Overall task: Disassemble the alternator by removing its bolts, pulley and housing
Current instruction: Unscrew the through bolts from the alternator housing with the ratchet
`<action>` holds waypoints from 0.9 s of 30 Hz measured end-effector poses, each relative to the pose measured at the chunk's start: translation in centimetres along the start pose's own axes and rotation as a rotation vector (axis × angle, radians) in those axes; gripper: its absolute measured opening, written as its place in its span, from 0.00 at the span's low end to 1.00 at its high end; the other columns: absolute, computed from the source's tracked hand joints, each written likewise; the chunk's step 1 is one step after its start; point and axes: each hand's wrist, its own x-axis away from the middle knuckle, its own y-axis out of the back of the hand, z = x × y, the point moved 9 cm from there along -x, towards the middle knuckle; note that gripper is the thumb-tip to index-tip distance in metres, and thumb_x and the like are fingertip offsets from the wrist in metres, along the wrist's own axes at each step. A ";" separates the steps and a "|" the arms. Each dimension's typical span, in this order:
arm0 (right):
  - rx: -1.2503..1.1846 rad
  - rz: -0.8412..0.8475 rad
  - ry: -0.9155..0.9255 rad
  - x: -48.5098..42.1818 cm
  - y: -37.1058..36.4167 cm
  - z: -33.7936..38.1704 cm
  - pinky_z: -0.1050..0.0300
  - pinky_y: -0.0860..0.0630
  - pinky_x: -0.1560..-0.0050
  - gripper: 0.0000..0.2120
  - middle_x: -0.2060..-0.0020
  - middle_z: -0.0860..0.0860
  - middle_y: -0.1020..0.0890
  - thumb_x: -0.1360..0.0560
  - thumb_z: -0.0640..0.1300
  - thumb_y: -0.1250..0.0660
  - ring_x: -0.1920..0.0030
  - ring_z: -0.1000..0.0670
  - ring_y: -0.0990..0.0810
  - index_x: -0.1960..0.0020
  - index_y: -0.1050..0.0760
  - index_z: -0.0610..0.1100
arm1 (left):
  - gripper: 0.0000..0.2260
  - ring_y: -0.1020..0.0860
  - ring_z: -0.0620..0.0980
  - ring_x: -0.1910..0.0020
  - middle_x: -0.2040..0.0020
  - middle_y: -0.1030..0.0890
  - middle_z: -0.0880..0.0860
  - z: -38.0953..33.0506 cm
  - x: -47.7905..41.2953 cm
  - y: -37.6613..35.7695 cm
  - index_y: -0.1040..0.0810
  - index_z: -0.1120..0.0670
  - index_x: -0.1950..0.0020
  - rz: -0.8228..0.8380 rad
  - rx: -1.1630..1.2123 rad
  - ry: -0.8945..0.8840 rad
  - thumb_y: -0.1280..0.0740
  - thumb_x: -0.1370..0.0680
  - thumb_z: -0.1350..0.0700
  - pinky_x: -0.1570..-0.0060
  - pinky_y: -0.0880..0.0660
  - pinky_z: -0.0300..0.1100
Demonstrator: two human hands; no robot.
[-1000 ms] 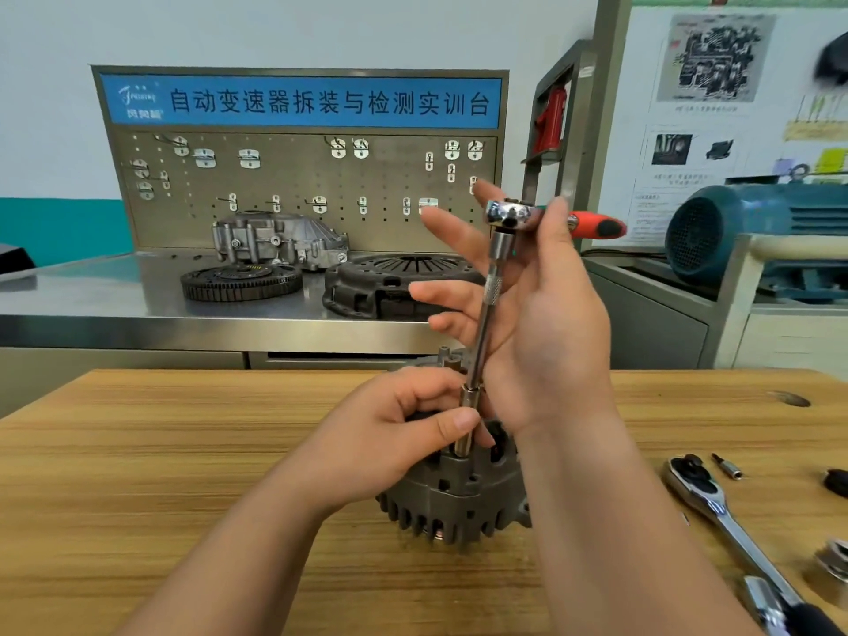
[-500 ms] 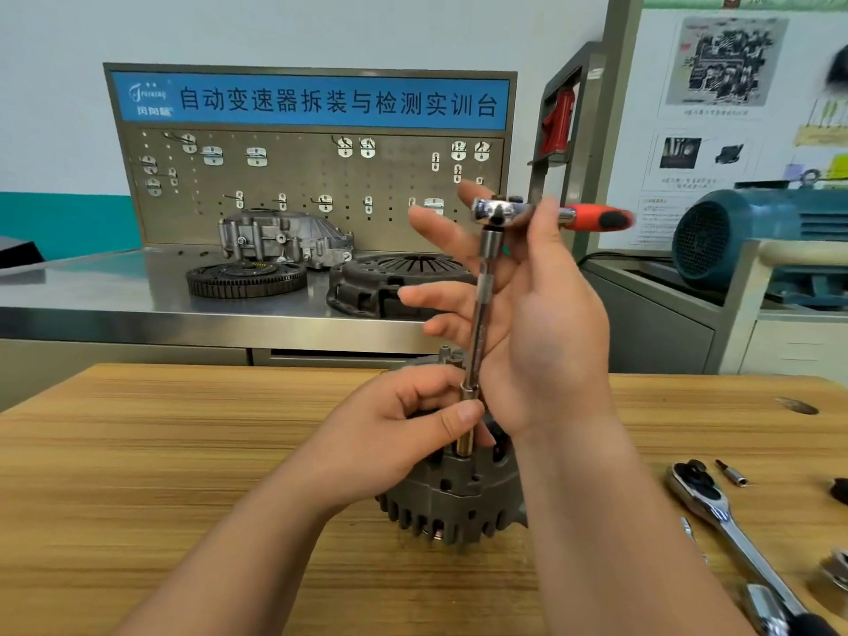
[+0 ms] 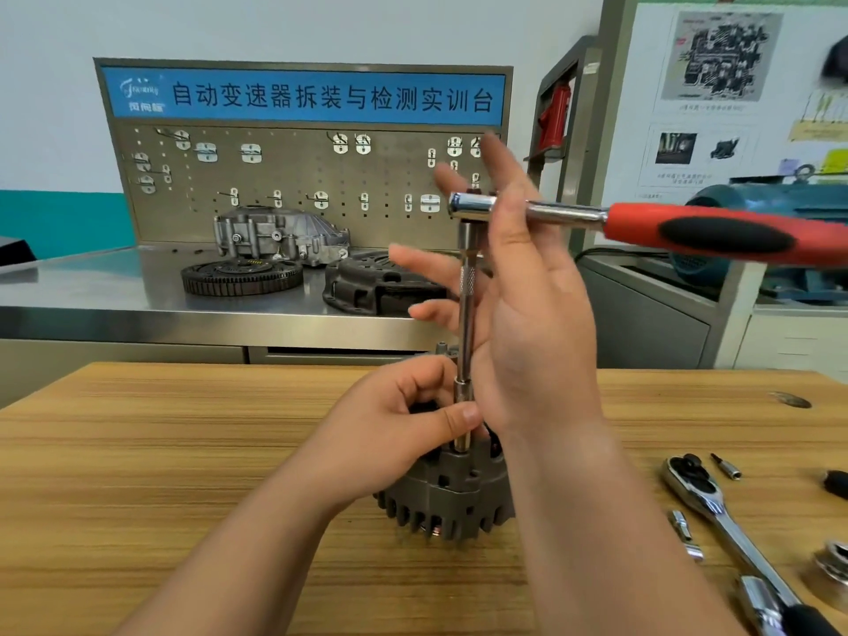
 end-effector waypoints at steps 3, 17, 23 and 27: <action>-0.067 0.010 -0.156 -0.2 0.3 -1.2 0.62 0.23 0.72 0.20 0.49 0.49 0.15 0.21 0.59 0.49 0.63 0.49 0.15 0.36 0.28 0.52 | 0.16 0.20 0.63 0.47 0.49 0.17 0.64 -0.2 0.1 -0.2 0.23 0.65 0.41 0.033 0.029 0.020 0.34 0.23 0.54 0.42 0.25 0.58; 0.055 -0.026 0.036 0.0 0.3 0.8 0.63 0.24 0.67 0.12 0.36 0.53 0.22 0.21 0.46 0.39 0.53 0.50 0.18 0.39 0.25 0.54 | 0.16 0.16 0.53 0.55 0.59 0.14 0.52 0.6 -0.3 0.2 0.21 0.64 0.47 0.004 -0.031 0.022 0.33 0.28 0.53 0.50 0.21 0.49; -0.140 0.010 -0.174 -0.2 0.4 -0.6 0.63 0.25 0.73 0.19 0.46 0.51 0.16 0.18 0.55 0.51 0.62 0.48 0.16 0.39 0.26 0.47 | 0.11 0.17 0.51 0.52 0.55 0.14 0.53 0.4 -0.1 -0.1 0.19 0.56 0.45 0.067 0.059 0.003 0.34 0.25 0.54 0.49 0.21 0.43; -0.148 -0.005 -0.211 -0.2 0.5 -1.2 0.63 0.26 0.74 0.20 0.50 0.50 0.15 0.17 0.56 0.50 0.62 0.49 0.16 0.39 0.27 0.44 | 0.10 0.16 0.53 0.53 0.56 0.14 0.54 0.5 -0.2 0.1 0.19 0.57 0.48 0.035 0.047 -0.008 0.34 0.26 0.56 0.51 0.20 0.42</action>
